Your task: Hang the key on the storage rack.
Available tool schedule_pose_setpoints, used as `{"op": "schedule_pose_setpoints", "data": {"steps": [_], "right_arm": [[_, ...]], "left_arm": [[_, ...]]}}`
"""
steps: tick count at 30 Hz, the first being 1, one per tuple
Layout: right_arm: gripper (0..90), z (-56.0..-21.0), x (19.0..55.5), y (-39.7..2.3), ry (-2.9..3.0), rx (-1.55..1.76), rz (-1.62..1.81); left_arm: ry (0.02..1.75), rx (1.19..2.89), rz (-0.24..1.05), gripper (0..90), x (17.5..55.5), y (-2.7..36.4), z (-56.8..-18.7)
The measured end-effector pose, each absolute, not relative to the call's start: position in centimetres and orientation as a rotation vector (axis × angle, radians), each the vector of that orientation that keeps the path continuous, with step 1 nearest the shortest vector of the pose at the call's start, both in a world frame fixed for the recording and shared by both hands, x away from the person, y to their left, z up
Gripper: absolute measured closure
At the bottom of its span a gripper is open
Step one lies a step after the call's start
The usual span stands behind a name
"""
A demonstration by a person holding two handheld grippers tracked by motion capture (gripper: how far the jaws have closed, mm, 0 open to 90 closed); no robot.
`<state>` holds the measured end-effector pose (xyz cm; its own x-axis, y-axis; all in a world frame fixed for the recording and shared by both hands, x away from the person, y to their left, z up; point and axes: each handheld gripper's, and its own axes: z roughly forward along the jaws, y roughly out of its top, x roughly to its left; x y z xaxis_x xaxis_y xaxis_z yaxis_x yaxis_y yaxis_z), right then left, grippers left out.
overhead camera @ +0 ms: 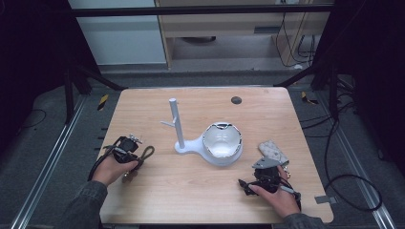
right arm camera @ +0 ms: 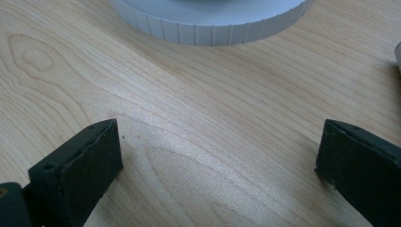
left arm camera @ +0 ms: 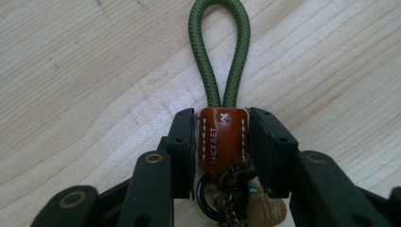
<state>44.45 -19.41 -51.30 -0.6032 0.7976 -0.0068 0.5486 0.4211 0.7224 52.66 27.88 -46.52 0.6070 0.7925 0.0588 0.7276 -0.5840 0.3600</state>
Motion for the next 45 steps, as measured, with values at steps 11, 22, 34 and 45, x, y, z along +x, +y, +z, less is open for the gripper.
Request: {"op": "schedule_pose_setpoints", "data": {"steps": [11,22,34,45], "right_arm": [[1.1,-51.3,44.4,-19.4,2.332,1.155,0.991],[1.1,-51.3,44.4,-19.4,2.332,1.156,0.992],[1.1,-51.3,44.5,-19.4,2.332,1.155,0.991],[0.8,-51.3,44.5,-19.4,2.335,1.155,0.993]], "left_arm": [[1.198,2.506,0.372,66.0,51.8,27.9,-45.5],[1.088,2.201,0.524,66.2,48.0,28.9,-42.0],[0.968,2.041,0.634,66.5,44.9,27.1,-40.0],[0.883,1.955,0.647,66.5,43.1,24.9,-38.6]]}}
